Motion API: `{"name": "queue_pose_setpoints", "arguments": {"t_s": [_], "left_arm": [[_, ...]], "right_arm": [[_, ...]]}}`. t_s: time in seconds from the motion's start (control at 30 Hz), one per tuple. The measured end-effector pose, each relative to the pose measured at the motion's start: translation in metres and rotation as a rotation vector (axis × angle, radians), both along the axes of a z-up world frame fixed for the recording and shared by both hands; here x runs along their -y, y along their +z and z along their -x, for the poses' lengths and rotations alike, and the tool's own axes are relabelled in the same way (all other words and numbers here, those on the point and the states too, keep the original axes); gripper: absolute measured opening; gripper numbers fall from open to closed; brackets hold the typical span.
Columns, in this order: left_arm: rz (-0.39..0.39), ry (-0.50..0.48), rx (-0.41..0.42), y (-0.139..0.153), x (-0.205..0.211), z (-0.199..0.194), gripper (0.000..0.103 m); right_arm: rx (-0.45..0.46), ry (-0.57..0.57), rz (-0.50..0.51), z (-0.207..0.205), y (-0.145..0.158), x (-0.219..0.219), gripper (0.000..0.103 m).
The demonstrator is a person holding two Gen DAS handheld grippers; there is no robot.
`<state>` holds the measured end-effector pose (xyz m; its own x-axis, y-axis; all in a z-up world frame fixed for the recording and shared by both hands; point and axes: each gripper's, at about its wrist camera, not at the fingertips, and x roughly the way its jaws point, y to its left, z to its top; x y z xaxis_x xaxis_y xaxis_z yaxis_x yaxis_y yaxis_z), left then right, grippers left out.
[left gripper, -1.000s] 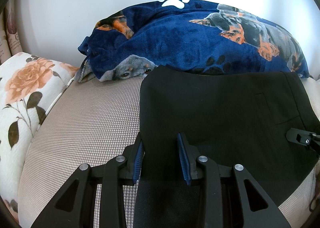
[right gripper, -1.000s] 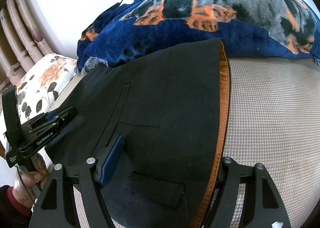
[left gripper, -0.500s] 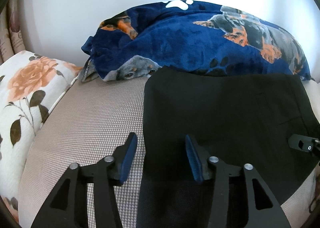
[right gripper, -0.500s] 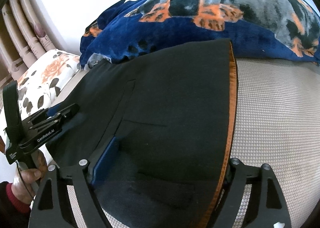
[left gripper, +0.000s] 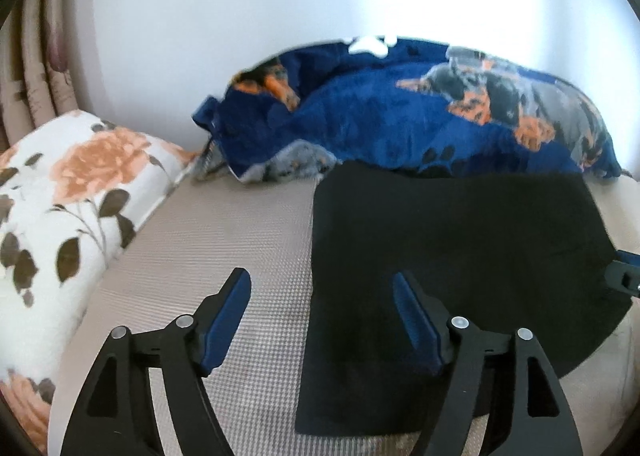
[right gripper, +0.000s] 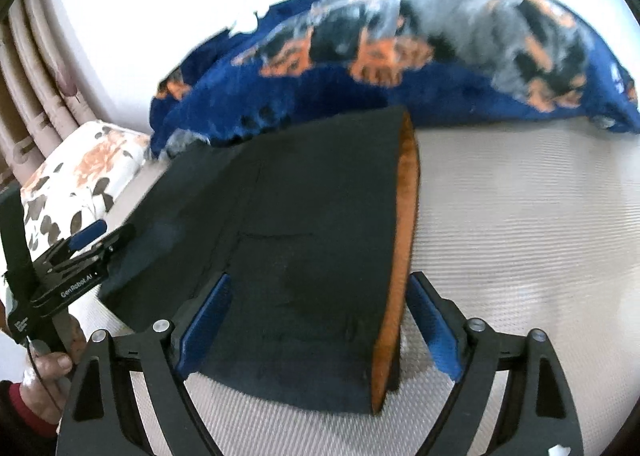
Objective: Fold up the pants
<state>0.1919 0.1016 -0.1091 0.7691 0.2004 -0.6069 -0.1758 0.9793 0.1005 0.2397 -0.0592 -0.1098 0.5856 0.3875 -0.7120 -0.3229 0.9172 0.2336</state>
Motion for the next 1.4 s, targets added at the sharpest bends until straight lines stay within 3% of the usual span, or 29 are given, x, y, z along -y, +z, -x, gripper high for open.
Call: {"name": "queue_pose_setpoints", "arguments": {"t_s": [0.27,0.33,0.4,0.53,0.7,0.83,0.93,1.17,1.4], "left_arm": [[-0.053,0.005,0.119,0.042,-0.052,0.013,0.089],[-0.086,0.007,0.179,0.063,-0.068,0.027,0.099],[-0.111,0.021,0.225,0.082,-0.079,0.039,0.103],[-0.164,0.058,0.338,0.131,-0.117,0.064,0.103],[-0.166,0.038,0.452,0.178,-0.158,0.092,0.103],[-0.201,0.154,0.527,0.197,-0.189,0.118,0.103],[-0.134,0.08,0.489,0.205,-0.203,0.121,0.103],[-0.129,0.047,0.448,0.201,-0.212,0.127,0.103],[-0.069,0.012,0.378,0.183,-0.214,0.125,0.103]], "right_arm": [[0.084,0.027,-0.039,0.055,0.037,0.002,0.089],[0.108,0.038,-0.034,0.07,0.045,-0.001,0.089],[0.126,0.046,-0.043,0.083,0.053,0.0,0.089],[0.156,0.048,-0.073,0.107,0.071,0.008,0.09],[0.208,0.052,-0.09,0.13,0.096,0.017,0.092],[0.239,0.068,-0.095,0.146,0.111,0.017,0.094],[0.248,0.083,-0.096,0.156,0.116,0.016,0.094],[0.241,0.088,-0.092,0.167,0.117,0.019,0.095],[0.219,0.079,-0.095,0.17,0.112,0.023,0.095]]}}
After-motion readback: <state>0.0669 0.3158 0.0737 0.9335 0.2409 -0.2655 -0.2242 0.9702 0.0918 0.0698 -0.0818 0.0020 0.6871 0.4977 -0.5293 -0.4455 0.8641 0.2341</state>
